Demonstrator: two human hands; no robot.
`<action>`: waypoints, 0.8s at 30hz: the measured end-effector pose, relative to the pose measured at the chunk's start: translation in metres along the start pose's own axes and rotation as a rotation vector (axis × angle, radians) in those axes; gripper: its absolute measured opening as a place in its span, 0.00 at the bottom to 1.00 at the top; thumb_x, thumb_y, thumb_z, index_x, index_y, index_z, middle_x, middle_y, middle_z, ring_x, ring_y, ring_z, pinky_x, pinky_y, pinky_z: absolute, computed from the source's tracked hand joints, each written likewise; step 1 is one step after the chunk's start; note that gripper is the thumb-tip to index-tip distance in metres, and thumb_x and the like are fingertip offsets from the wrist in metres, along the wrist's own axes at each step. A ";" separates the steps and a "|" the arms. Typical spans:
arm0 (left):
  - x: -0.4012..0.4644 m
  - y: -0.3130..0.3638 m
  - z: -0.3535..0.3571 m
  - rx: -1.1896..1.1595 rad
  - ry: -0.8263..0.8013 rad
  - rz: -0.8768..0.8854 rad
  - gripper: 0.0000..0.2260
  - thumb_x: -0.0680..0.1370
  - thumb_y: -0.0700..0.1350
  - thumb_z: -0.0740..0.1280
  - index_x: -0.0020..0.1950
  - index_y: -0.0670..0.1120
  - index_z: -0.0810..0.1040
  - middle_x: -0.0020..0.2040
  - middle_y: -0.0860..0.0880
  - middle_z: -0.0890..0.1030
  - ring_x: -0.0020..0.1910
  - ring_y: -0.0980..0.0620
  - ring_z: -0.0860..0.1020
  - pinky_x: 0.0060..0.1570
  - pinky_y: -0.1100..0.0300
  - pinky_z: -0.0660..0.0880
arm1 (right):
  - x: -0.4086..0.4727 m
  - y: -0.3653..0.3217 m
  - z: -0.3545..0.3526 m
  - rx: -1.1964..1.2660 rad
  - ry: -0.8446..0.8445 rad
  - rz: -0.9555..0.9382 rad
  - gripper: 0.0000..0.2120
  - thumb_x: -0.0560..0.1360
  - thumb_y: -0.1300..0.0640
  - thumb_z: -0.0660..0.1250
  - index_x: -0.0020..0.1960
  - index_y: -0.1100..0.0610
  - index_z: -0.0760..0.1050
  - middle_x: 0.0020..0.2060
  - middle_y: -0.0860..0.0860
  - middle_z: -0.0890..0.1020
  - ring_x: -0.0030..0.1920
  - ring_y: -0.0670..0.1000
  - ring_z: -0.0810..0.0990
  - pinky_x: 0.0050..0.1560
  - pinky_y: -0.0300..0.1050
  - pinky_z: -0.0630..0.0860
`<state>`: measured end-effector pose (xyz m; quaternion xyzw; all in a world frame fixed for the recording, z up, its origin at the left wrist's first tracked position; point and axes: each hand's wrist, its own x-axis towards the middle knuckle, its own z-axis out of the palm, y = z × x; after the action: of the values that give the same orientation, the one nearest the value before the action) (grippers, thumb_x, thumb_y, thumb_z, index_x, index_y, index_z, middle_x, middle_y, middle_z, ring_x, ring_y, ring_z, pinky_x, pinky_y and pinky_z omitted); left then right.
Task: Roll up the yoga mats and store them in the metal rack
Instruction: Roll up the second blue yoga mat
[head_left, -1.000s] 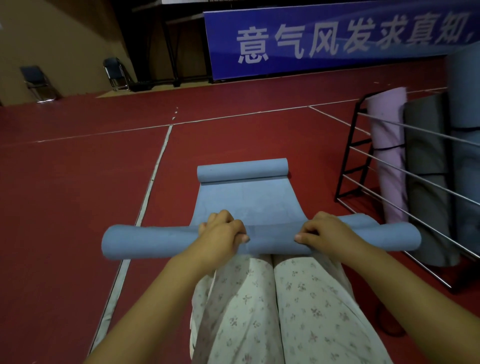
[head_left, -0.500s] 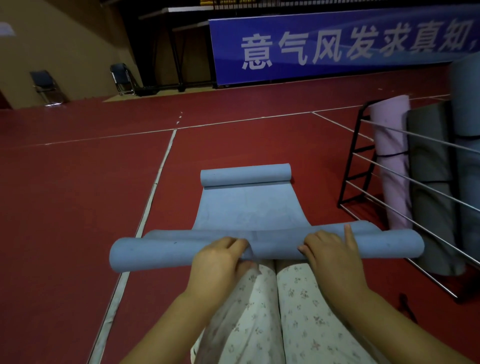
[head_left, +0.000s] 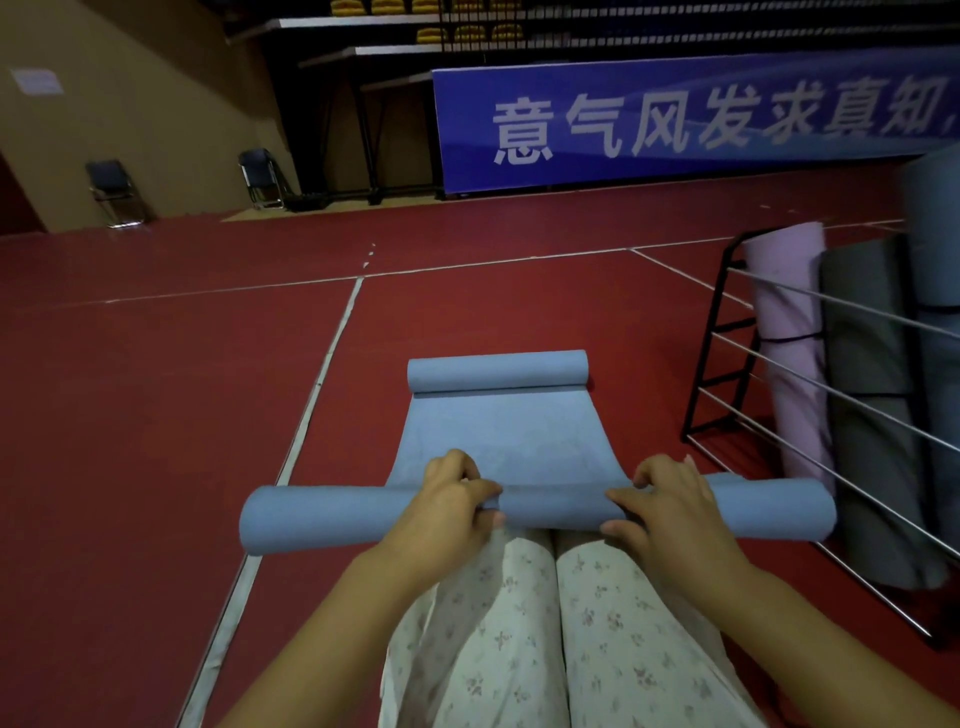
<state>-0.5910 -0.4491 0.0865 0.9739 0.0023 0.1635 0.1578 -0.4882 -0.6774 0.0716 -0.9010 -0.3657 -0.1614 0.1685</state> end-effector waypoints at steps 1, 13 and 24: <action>0.003 -0.001 0.000 0.017 -0.029 -0.005 0.16 0.79 0.48 0.64 0.66 0.46 0.75 0.54 0.50 0.66 0.53 0.52 0.63 0.49 0.71 0.54 | 0.003 0.002 0.001 0.004 0.000 -0.002 0.12 0.61 0.51 0.80 0.41 0.55 0.85 0.37 0.49 0.71 0.38 0.55 0.74 0.61 0.59 0.65; 0.047 -0.018 -0.032 -0.132 -0.413 -0.169 0.10 0.76 0.52 0.69 0.56 0.53 0.76 0.44 0.55 0.76 0.43 0.56 0.75 0.45 0.66 0.70 | 0.029 0.005 -0.013 -0.040 -0.174 0.020 0.15 0.78 0.45 0.61 0.59 0.53 0.71 0.52 0.50 0.78 0.55 0.50 0.75 0.69 0.43 0.57; 0.068 -0.034 -0.024 -0.187 -0.446 -0.187 0.06 0.79 0.49 0.66 0.46 0.49 0.78 0.44 0.52 0.76 0.46 0.53 0.74 0.44 0.65 0.69 | 0.034 0.012 -0.003 -0.056 -0.219 -0.043 0.22 0.74 0.37 0.59 0.57 0.52 0.73 0.51 0.49 0.77 0.54 0.50 0.75 0.69 0.45 0.58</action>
<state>-0.5326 -0.4055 0.1192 0.9625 0.0424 -0.0712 0.2584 -0.4575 -0.6662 0.0857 -0.9096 -0.3965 -0.0757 0.0990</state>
